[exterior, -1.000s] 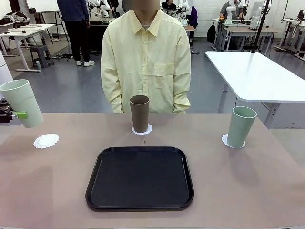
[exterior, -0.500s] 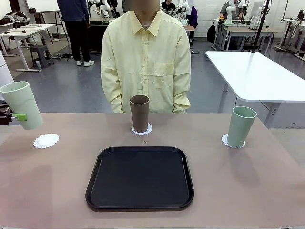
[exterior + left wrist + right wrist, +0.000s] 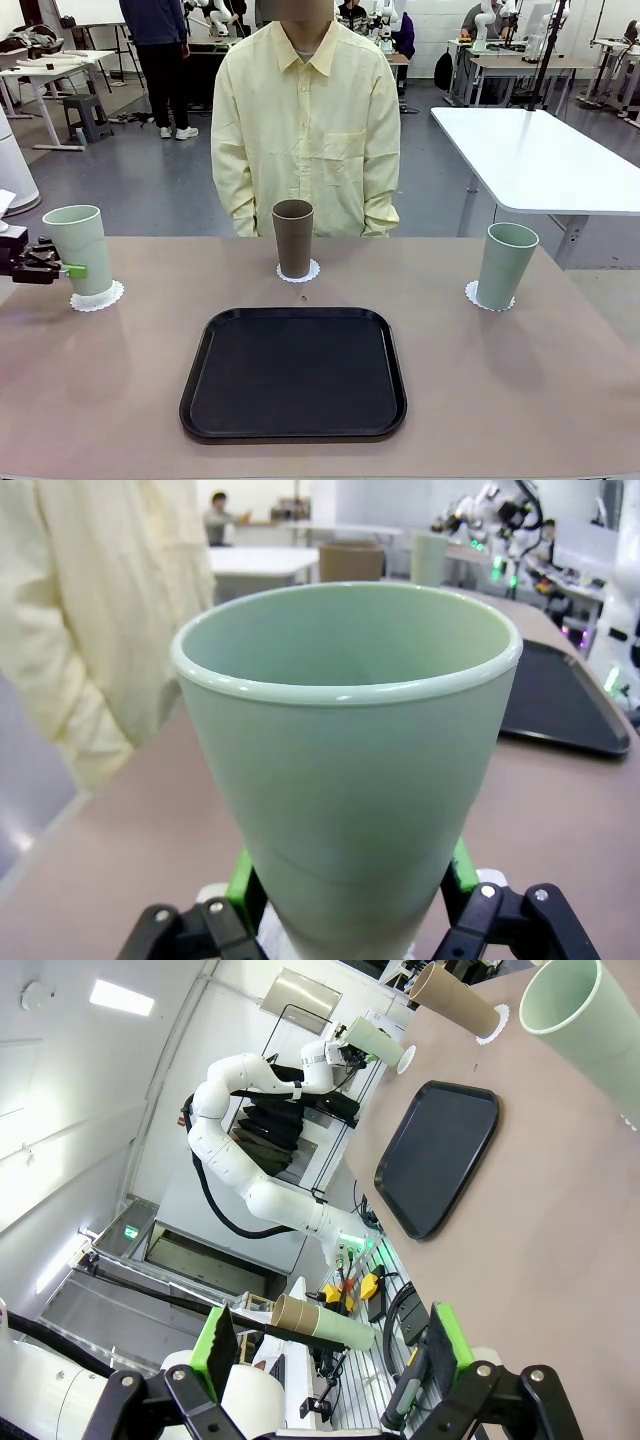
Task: Place coasters on the table and set cups on them.
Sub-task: Take one Reusable plastic cup from the Flat Tray and place it on a coaster set by the human.
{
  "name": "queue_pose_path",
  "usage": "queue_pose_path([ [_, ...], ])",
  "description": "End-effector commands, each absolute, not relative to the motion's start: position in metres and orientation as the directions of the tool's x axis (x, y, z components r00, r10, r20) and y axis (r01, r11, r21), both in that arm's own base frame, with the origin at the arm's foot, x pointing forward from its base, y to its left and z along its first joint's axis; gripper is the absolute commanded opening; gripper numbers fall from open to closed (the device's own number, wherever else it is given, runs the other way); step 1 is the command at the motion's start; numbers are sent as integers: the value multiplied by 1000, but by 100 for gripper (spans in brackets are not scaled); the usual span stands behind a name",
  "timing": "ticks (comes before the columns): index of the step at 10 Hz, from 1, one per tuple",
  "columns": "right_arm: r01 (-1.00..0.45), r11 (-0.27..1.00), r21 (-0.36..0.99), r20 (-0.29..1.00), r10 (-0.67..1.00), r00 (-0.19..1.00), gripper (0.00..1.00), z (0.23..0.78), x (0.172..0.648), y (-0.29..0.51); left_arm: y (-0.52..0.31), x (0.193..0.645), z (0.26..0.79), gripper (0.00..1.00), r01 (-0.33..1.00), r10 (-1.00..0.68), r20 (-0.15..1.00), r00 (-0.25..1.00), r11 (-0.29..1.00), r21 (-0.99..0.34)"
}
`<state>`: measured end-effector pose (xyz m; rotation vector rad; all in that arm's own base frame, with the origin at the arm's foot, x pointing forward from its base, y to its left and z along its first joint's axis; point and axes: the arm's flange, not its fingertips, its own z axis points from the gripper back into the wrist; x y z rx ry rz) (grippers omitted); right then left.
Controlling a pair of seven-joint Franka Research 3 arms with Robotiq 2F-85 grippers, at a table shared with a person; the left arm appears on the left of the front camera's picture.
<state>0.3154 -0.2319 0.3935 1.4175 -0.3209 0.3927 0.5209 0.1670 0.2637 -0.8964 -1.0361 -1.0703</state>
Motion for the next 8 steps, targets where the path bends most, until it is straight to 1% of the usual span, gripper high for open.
queue_pose_path([
  [1,-469,114,876,464,70,883,100,392,312,-228,178,522,265,83,970,-270,957,102,239,-36],
  [8,-469,114,876,464,70,883,100,392,312,-228,172,514,247,83,985,-256,967,-13,162,57],
])
